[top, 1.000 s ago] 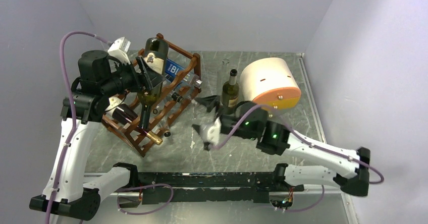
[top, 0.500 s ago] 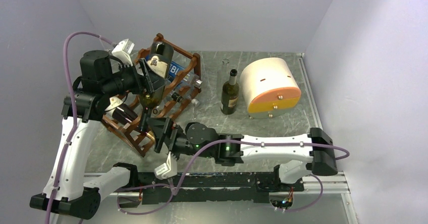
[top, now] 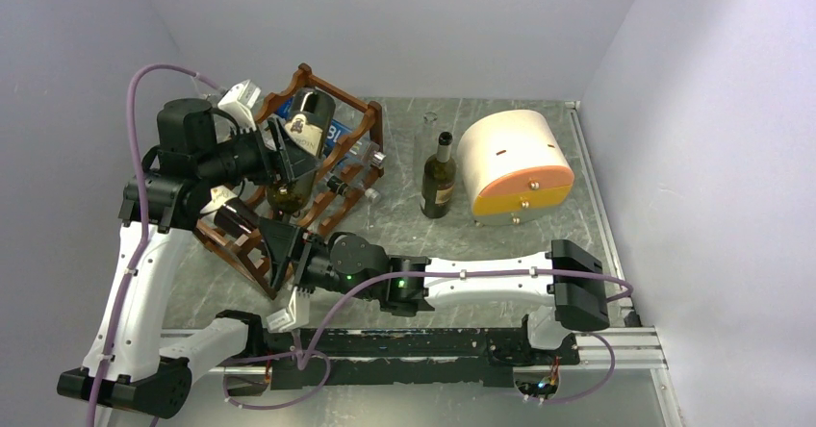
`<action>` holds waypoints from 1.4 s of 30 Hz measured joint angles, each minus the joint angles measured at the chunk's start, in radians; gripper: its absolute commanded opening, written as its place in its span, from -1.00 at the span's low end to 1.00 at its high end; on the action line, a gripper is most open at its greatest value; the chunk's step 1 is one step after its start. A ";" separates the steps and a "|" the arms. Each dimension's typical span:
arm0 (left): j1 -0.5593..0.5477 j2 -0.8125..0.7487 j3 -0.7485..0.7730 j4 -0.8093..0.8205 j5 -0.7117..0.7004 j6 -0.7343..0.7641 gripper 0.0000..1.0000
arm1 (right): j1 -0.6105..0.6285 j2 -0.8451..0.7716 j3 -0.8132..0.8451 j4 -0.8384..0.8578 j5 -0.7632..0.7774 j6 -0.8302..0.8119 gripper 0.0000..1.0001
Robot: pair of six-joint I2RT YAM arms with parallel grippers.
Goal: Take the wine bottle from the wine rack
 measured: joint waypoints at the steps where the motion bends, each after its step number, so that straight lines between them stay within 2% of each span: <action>1: 0.000 0.000 0.000 -0.003 0.003 0.000 -0.86 | 0.000 0.005 0.004 0.007 0.002 -0.004 0.26; 6: 0.000 0.000 0.000 -0.014 0.009 0.000 -0.81 | -0.003 0.025 0.020 0.029 0.007 -0.016 -0.30; 7: 0.000 0.000 0.000 -0.015 0.010 0.000 -0.66 | -0.003 0.027 0.022 0.032 0.008 -0.017 -0.45; 9: 0.000 0.000 0.000 -0.017 0.014 0.004 -0.33 | -0.003 0.029 0.024 0.032 0.011 -0.008 -0.95; 11: 0.000 0.000 0.000 -0.018 0.016 0.007 0.12 | -0.003 0.031 0.024 0.034 0.012 -0.008 -1.00; 14: 0.000 -0.001 0.000 -0.018 0.019 0.008 0.94 | -0.003 0.031 0.024 0.035 0.014 -0.008 -1.00; 15: 0.000 -0.001 0.000 -0.017 0.019 0.010 1.00 | -0.003 0.031 0.024 0.037 0.014 -0.008 -1.00; 25: 0.000 -0.014 -0.002 0.008 0.036 0.000 0.98 | -0.003 0.024 0.023 0.048 0.014 0.003 -1.00; 31: 0.000 -0.059 0.002 0.021 -0.018 0.000 0.99 | -0.003 -0.019 -0.031 0.050 0.017 0.052 -1.00; 38: 0.000 -0.137 0.023 0.091 -0.058 0.000 0.98 | -0.003 -0.111 -0.126 0.043 0.025 0.175 -1.00; 42: 0.000 -0.192 0.023 0.124 -0.103 0.004 0.98 | -0.003 -0.198 -0.137 0.002 0.027 0.351 -1.00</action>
